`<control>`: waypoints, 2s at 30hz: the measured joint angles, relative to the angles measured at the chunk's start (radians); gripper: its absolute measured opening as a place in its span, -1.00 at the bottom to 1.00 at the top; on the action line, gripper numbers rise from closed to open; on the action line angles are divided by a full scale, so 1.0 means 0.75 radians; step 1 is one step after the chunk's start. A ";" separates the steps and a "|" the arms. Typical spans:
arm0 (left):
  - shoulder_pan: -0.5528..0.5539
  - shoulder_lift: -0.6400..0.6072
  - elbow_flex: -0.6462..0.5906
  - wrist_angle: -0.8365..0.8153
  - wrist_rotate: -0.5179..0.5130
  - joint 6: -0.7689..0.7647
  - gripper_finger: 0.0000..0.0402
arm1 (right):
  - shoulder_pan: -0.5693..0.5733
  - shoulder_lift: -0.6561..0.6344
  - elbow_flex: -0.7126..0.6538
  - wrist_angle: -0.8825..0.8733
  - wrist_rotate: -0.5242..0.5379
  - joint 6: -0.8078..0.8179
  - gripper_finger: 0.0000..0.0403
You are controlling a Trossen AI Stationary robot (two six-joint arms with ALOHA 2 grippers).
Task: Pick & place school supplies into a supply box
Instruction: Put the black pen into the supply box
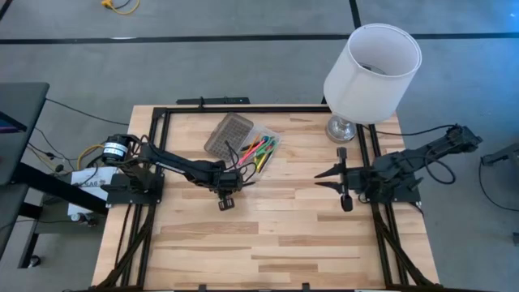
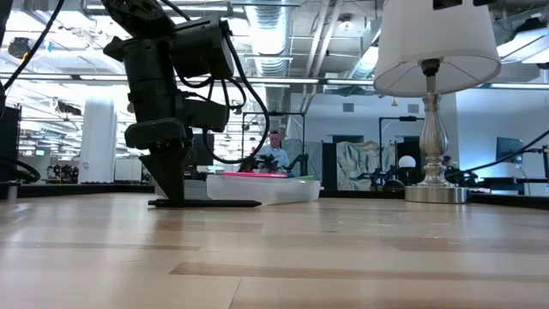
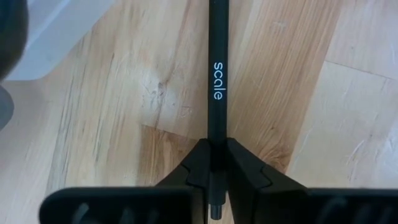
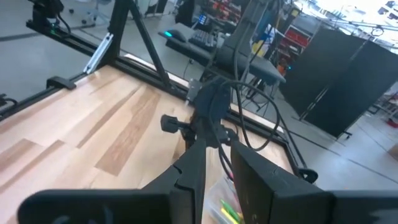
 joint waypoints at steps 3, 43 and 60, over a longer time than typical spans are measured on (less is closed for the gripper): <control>0.000 0.000 0.000 0.000 -0.002 -0.002 -0.87 | -0.006 0.015 0.000 0.001 0.000 0.005 -0.65; -0.021 0.002 0.034 -0.050 0.000 -0.005 -0.79 | -0.006 0.025 0.001 0.008 0.000 0.036 -0.65; -0.069 0.001 0.080 -0.042 0.019 0.064 -0.79 | -0.006 0.025 0.002 0.007 0.001 0.027 -0.65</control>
